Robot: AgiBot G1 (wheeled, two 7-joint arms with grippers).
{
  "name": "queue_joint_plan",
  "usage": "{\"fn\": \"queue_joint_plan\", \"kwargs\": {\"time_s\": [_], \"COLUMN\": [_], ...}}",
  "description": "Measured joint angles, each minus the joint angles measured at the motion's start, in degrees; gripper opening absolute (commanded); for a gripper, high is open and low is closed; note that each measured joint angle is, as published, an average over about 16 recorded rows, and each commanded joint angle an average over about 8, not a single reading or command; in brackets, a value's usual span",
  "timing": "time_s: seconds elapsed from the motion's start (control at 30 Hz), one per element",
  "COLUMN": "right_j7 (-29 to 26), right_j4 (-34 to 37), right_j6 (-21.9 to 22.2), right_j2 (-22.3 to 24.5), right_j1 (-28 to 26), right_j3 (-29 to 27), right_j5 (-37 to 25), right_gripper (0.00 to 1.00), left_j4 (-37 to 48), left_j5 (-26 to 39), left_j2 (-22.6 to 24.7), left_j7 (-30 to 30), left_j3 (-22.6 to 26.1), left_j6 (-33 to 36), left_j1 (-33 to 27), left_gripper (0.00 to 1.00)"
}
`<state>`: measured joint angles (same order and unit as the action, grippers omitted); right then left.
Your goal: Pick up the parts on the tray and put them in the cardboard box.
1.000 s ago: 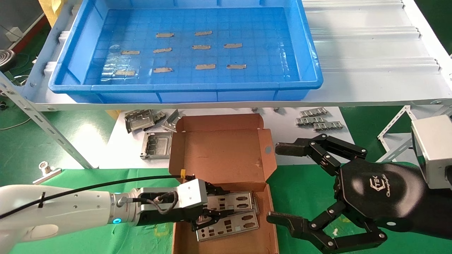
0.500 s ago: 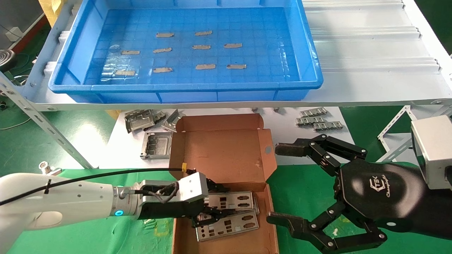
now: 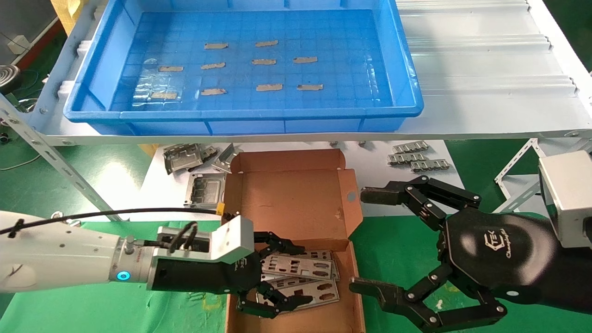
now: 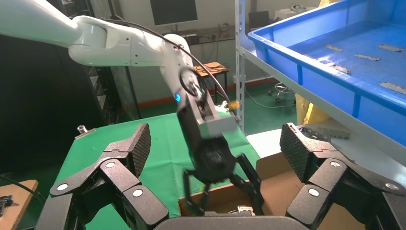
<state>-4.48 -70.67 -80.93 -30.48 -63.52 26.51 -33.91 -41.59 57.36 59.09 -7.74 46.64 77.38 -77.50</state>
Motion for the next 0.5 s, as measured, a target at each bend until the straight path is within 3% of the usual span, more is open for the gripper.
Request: {"fn": "queue_joint_plan", "kwargs": {"time_s": [0.5], "right_j7": [0.00], "right_j4": [0.00], "right_j6": [0.02], "right_j2": [0.01], "right_j1": [0.01], "right_j3": [-0.01], "right_j5": [0.00], "right_gripper": [1.00], "left_j4": [-0.27], "left_j5": [-5.06], "left_j2": [-1.99], "left_j7": [1.55], "left_j3": [-2.08], "left_j6": [5.24], "left_j1": [1.24], "left_gripper": [1.00]}}
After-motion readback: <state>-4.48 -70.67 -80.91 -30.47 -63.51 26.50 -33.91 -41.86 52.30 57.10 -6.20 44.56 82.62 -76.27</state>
